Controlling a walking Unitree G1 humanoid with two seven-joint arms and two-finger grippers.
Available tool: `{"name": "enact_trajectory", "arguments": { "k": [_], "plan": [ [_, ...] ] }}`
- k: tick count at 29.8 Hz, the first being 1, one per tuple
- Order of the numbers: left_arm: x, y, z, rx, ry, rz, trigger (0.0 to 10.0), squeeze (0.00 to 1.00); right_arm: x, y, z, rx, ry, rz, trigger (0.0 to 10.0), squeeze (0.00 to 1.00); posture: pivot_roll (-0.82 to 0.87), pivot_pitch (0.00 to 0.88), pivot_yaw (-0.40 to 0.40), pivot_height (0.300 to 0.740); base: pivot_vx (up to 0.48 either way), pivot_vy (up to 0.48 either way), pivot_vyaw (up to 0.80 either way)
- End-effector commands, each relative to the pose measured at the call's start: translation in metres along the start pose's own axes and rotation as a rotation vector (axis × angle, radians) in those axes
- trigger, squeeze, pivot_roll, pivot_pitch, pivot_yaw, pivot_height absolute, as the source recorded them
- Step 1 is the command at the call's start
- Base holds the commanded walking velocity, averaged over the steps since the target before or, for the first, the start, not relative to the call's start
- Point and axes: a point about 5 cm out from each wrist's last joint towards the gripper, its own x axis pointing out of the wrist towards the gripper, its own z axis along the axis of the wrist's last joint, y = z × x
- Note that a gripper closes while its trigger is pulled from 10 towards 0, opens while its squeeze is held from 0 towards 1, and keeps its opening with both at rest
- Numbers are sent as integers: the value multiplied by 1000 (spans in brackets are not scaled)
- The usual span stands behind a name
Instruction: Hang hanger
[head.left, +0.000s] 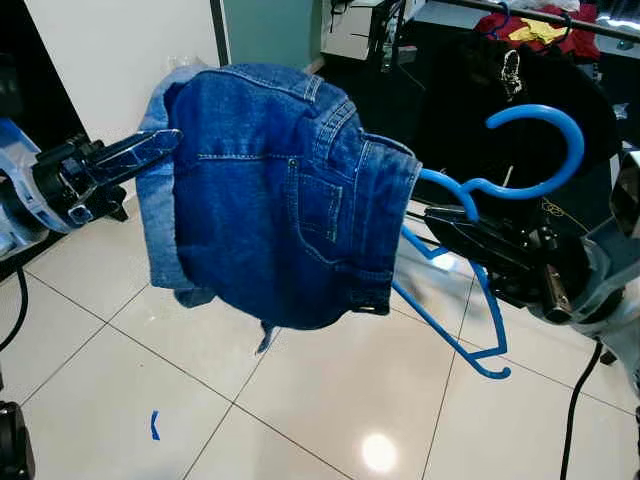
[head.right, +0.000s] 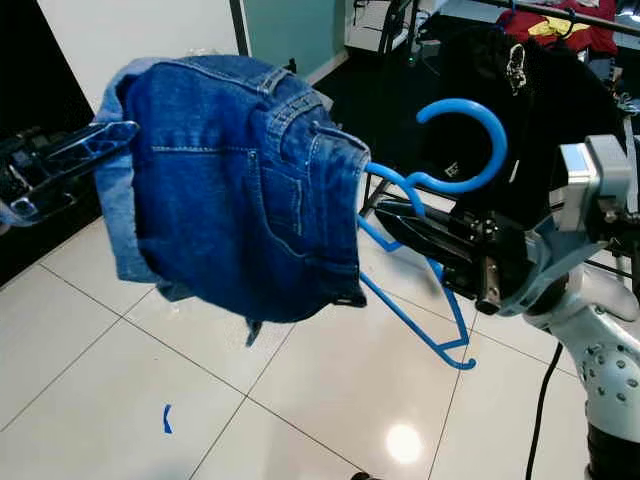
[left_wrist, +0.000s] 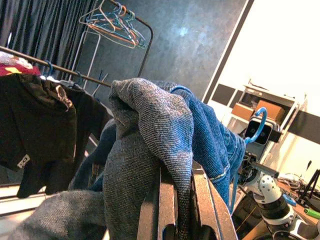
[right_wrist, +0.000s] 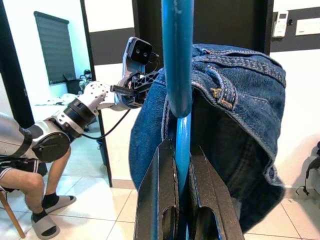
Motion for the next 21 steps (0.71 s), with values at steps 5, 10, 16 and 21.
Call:
{"name": "enact_trajectory", "arguments": {
  "k": [5,10,16,21],
  "plan": [
    [3,-3,-6,4,32,-26,0,0,5,6,10,-39,-34,47,10000,0,69,129,21,740,0,0,0],
    [10,-15,31,81,2,-86,0,0,3,8,-2,1,23,53,10000,0,75,128,17,740,0,0,0],
    [49,-32,100,155,-99,-171,0,0,6,13,-23,56,89,86,10000,0,113,124,22,740,0,0,0],
    [80,-35,123,128,-159,-163,0,0,13,15,-33,76,93,106,10000,0,119,122,30,740,0,0,0]
  ]
}}
